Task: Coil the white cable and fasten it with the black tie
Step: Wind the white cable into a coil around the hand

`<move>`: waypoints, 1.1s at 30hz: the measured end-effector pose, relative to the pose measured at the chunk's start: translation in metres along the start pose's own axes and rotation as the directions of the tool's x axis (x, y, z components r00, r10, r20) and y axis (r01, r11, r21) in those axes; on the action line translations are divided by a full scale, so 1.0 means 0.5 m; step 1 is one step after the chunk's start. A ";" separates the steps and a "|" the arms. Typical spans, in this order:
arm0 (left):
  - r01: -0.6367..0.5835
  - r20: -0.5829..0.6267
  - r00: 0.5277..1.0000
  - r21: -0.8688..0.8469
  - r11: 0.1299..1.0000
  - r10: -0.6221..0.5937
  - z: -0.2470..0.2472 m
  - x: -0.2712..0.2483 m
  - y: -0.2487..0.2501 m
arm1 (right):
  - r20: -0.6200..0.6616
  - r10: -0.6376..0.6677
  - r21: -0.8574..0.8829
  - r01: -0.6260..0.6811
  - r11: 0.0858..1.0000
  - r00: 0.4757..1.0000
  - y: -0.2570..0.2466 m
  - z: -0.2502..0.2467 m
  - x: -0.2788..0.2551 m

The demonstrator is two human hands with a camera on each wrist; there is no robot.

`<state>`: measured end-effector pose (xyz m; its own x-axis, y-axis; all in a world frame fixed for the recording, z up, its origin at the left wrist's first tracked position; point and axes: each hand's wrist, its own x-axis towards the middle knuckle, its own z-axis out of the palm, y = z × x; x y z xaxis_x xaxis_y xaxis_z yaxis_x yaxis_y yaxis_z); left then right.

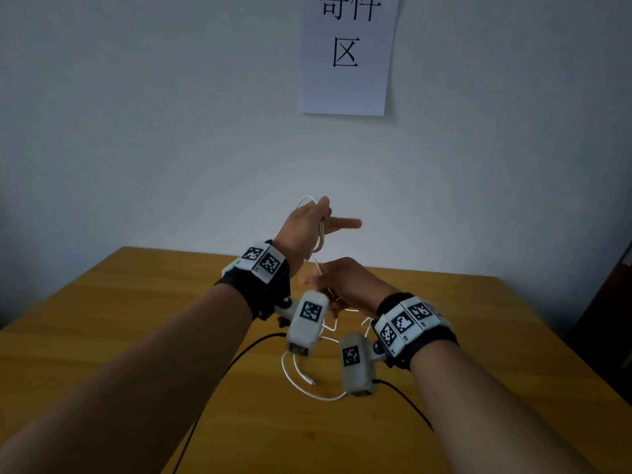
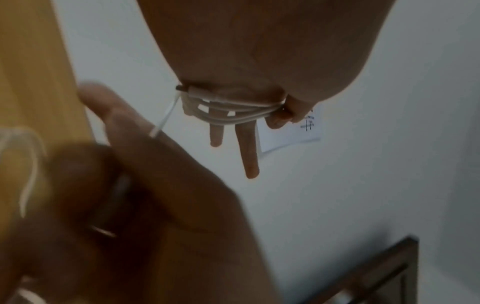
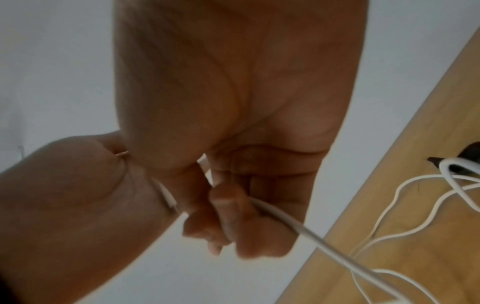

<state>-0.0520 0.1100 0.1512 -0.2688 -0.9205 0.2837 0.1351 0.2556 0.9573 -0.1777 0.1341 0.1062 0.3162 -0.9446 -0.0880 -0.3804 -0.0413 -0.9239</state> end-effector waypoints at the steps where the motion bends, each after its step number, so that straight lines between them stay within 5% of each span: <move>1: -0.025 -0.002 1.000 0.157 0.987 0.025 -0.004 0.003 -0.009 | 0.007 0.007 0.015 -0.007 1.000 1.000 0.001 -0.004 0.000; 6: -0.062 0.038 0.998 0.664 0.745 0.049 -0.025 0.000 -0.049 | -0.010 0.002 0.016 -0.001 1.000 1.000 0.003 -0.026 -0.006; 12: 0.070 -0.015 0.993 0.874 0.481 -0.118 -0.039 -0.012 -0.068 | -0.017 -0.033 -0.060 0.032 0.998 0.999 0.006 -0.035 -0.009; 18: 0.043 -0.014 0.984 0.986 0.163 -0.179 -0.038 -0.014 -0.067 | -0.109 -0.070 -0.172 0.050 0.984 0.992 -0.001 -0.046 -0.006; 20: 0.082 -0.042 0.977 0.979 0.188 -0.207 -0.040 -0.017 -0.064 | -0.136 -0.091 -0.209 0.061 0.976 0.987 -0.001 -0.052 -0.006; 26: 0.343 -0.077 0.903 0.719 0.604 -0.422 -0.040 -0.016 -0.053 | -0.233 -0.184 -0.266 0.120 0.956 0.955 0.003 -0.066 -0.002; 29: 0.427 0.016 0.855 0.548 0.720 -0.519 -0.046 -0.021 -0.039 | -0.288 -0.215 -0.232 0.149 0.961 0.933 0.006 -0.073 0.000; 33: 0.470 0.112 0.851 0.270 0.840 -0.512 -0.049 -0.032 -0.027 | -0.292 -0.230 -0.173 0.185 0.967 0.928 0.005 -0.077 -0.003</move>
<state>-0.0262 0.1140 0.1324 -0.4046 -0.8817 -0.2427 -0.2703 -0.1383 0.9528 -0.2125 0.1231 0.1182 0.1275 -0.9625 0.2395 -0.4597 -0.2713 -0.8456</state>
